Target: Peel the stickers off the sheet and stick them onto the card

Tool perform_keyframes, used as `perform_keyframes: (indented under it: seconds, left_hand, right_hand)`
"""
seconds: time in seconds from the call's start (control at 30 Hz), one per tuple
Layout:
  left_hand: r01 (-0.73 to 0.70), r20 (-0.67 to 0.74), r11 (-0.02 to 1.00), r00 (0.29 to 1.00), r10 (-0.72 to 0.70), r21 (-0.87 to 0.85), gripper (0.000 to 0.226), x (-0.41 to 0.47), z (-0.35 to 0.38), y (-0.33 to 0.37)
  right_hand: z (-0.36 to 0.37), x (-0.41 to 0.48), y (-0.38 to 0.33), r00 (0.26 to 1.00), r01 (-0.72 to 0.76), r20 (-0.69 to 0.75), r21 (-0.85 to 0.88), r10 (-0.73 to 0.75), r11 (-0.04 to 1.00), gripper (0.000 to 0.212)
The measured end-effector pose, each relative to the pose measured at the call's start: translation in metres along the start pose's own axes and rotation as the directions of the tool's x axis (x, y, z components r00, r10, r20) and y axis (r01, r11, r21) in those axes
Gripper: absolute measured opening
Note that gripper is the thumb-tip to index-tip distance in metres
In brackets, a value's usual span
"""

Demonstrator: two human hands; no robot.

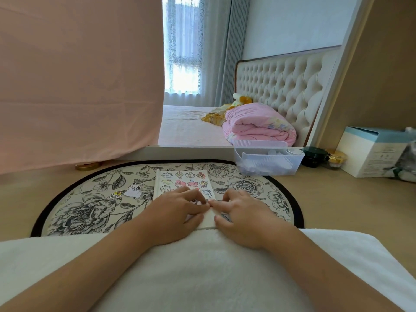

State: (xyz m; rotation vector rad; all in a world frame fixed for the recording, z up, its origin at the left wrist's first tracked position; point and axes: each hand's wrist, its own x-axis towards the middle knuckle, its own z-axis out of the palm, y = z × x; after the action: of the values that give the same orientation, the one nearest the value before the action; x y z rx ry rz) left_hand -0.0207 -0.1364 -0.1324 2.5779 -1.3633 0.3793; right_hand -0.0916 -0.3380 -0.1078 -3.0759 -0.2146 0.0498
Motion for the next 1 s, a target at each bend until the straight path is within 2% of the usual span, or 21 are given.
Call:
perform_keyframes:
  seconds: [0.13, 0.27, 0.33, 0.5, 0.67, 0.8, 0.93, 1.0]
  left_hand:
    - [0.046, -0.012, 0.997, 0.999, -0.047, -0.06, 0.048, 0.0, 0.001, -0.001]
    - [0.071, 0.003, 0.997, 0.997, -0.071, -0.03, 0.054, 0.0, 0.0, 0.002]
    - [0.075, 0.0, 0.997, 0.997, -0.075, -0.024, 0.056, 0.0, 0.001, 0.003]
    - [0.096, -0.017, 0.994, 0.995, -0.097, -0.057, 0.04, -0.001, 0.0, 0.006]
    - [0.105, -0.084, 0.988, 0.99, -0.115, -0.114, 0.049, -0.002, 0.001, 0.007]
    - [0.084, -0.168, 0.992, 0.981, -0.099, -0.097, 0.033, -0.005, -0.002, 0.007]
    - [0.164, -0.209, 0.978, 0.959, -0.188, -0.127, 0.041, -0.011, -0.01, 0.004]
    - [0.212, -0.226, 0.966, 0.944, -0.241, -0.146, 0.035, -0.018, -0.017, -0.005]
  right_hand:
    - [-0.001, 0.013, 0.002, 0.999, -0.017, 0.042, 0.095, 0.013, 0.995, 0.057]
    - [-0.002, 0.018, 0.005, 1.0, 0.002, 0.028, 0.142, -0.006, 0.99, 0.055]
    - [0.0, 0.014, 0.008, 1.0, 0.019, -0.011, 0.147, -0.018, 0.989, 0.054]
    - [0.001, 0.001, 0.015, 0.992, 0.072, -0.118, 0.153, -0.054, 0.986, 0.043]
    - [0.002, -0.004, 0.016, 0.982, 0.064, -0.186, 0.166, -0.033, 0.984, 0.039]
    - [0.001, -0.003, 0.012, 0.978, 0.048, -0.209, 0.197, -0.006, 0.979, 0.038]
    - [-0.004, 0.005, -0.003, 0.962, 0.075, -0.271, 0.207, -0.017, 0.975, 0.038]
    - [-0.007, 0.012, -0.014, 0.956, 0.111, -0.289, 0.211, -0.046, 0.971, 0.036]
